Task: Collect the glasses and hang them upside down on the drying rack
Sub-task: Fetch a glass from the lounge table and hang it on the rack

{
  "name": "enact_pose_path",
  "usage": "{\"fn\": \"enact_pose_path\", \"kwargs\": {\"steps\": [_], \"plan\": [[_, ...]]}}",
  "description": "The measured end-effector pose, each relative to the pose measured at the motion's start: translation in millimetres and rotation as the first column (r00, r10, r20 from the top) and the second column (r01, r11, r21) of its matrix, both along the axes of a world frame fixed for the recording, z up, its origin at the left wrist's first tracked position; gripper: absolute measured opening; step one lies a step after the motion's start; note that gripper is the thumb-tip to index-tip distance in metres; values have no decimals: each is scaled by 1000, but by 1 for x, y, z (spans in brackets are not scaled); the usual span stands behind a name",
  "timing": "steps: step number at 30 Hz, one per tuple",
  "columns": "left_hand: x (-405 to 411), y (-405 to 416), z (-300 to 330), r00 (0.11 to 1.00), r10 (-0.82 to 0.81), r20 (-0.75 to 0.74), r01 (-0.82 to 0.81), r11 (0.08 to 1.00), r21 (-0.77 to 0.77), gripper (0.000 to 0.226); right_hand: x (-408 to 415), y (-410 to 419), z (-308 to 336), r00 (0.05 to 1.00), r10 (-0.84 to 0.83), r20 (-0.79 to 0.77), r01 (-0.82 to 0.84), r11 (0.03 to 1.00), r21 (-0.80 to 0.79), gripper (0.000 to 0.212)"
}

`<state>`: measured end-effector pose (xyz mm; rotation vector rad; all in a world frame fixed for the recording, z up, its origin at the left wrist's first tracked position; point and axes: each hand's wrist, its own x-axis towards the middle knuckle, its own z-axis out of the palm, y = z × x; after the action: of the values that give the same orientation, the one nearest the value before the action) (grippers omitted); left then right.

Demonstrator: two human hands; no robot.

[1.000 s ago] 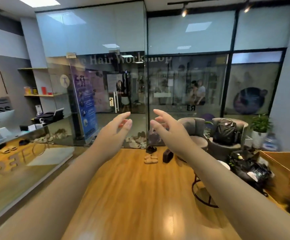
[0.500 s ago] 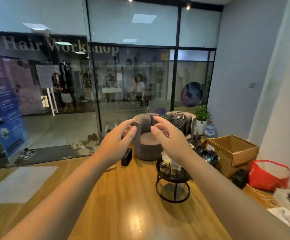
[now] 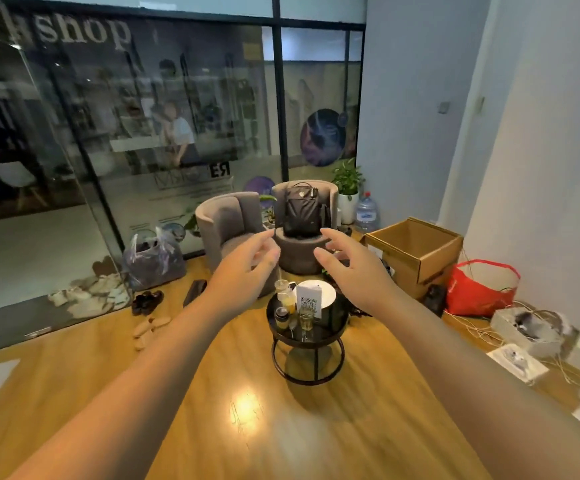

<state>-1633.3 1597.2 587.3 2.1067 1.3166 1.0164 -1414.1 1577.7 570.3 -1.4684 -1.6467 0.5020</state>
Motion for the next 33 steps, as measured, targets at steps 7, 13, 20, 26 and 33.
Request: {"fn": "enact_pose_path", "kwargs": {"steps": [7, 13, 20, 26, 33], "plan": [[64, 160, -44, 997, 45, -59, -52, 992, -112, 57, 81, 143, -30, 993, -11, 115, 24, 994, -111, 60], [110, 279, -89, 995, 56, -77, -67, 986, -154, 63, 129, 250, -71, 983, -16, 185, 48, 984, -171, 63], [149, 425, -181, 992, 6, -124, -34, 974, -222, 64, 164, 380, -147, 978, -24, 209, 82, 958, -273, 66], [170, 527, -268, 980, -19, -199, -40, 956, -291, 67, 178, 483, -224, 977, -24, 213, 103, 924, -368, 64], [197, 599, -410, 979, 13, -202, -99, 902, -421, 82, 202, 572, -353, 978, 41, 204, 62, 878, -475, 64]]}}
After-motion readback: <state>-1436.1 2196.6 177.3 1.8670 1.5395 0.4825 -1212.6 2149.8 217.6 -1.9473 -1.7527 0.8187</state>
